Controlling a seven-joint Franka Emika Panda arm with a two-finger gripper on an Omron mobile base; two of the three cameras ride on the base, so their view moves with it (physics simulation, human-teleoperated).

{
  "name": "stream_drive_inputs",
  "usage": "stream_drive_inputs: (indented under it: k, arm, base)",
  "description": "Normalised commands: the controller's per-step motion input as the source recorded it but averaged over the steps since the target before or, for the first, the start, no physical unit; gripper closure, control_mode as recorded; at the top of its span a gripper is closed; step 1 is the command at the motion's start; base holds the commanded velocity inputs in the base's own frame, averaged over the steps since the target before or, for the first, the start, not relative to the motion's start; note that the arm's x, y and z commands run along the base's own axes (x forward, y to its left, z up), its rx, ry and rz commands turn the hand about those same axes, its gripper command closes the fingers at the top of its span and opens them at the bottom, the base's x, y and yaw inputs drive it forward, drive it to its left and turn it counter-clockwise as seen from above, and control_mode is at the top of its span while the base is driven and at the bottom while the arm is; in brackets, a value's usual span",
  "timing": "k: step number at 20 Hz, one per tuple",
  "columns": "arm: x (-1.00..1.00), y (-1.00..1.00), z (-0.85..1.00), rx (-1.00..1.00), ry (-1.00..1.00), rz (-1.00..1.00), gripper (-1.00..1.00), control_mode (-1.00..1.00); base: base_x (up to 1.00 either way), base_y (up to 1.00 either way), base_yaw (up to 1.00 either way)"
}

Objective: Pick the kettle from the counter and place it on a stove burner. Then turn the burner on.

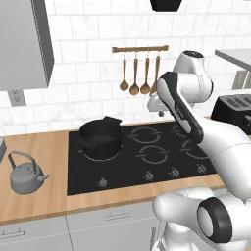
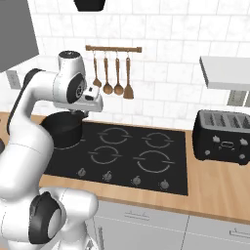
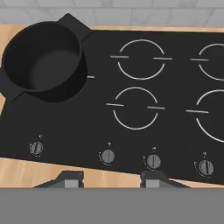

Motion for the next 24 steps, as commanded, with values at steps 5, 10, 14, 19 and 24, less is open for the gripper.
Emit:
stream_drive_inputs:
  k: [5,10,14,19,24]
  arm:
    - [-0.18,0.14,-0.14,0.0,-0.08,0.01,-1.0,-1.0]
    - [-0.25,0.55,-0.22,0.0,-0.03,0.07,-1.0,-1.0]
    - [-0.26,0.76,-0.43,0.0,-0.09,0.07,-1.0,-1.0]
    - [-0.32,0.75,-0.27,0.0,-0.05,0.14,-1.0,-1.0]
    - [-0.27,0.81,-0.1,0.04,-0.09,0.21,-1.0,-1.0]
  base:
    - [0.0,0.0,0.0]
    - [0.0,0.0,0.0]
    - [0.0,0.0,0.0]
    - [0.0,0.0,0.0]
    - [0.0,0.0,0.0]
